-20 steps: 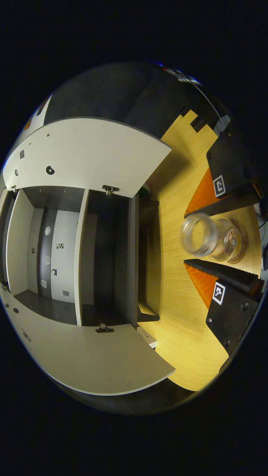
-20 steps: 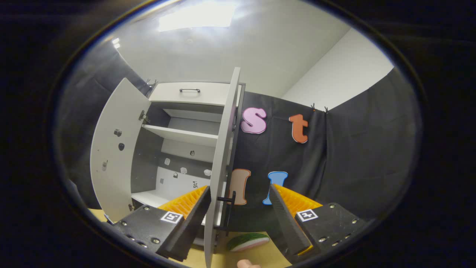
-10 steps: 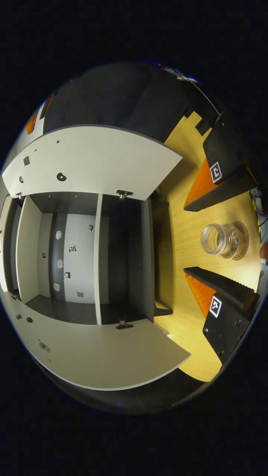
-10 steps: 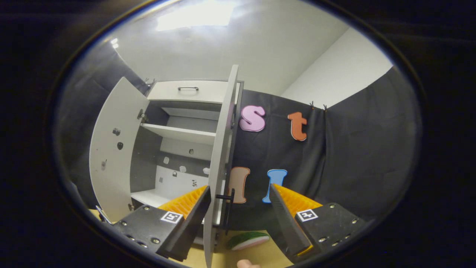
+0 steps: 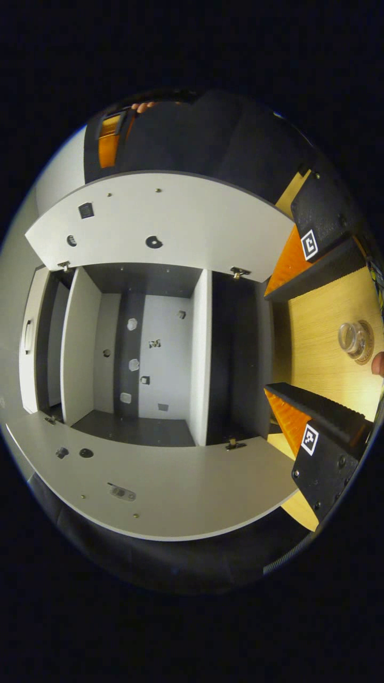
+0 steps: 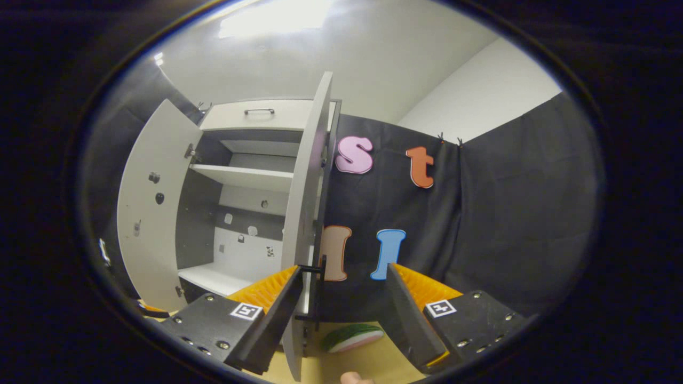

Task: Grasp the bottle in the cabinet with the left hand and place it on the coaster, then close the right door with the right hand and the left door with the left hand.

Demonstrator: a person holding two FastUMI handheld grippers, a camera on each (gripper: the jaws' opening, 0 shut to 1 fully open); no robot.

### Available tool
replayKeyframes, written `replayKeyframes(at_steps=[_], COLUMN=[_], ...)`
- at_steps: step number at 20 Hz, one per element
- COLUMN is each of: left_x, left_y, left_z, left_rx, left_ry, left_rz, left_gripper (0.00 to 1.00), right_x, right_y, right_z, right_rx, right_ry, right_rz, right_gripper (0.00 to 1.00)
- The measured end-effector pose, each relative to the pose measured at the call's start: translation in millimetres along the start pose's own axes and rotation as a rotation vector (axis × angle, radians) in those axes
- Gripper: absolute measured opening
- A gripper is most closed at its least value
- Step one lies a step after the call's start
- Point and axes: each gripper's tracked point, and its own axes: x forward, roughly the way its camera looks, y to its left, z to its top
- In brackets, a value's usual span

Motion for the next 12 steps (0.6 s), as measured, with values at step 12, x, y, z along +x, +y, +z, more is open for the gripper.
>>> replayKeyframes(at_steps=[12], left_x=[-21.0], left_y=[57.7], left_z=[60.6], left_rx=[0.008], left_ry=[-0.082], left_rz=[0.128], left_gripper=[0.95], right_x=[19.0], right_y=[9.7], right_z=[-22.5], right_rx=[0.017], right_ry=[0.061], right_rz=[-0.006], right_gripper=[0.95])
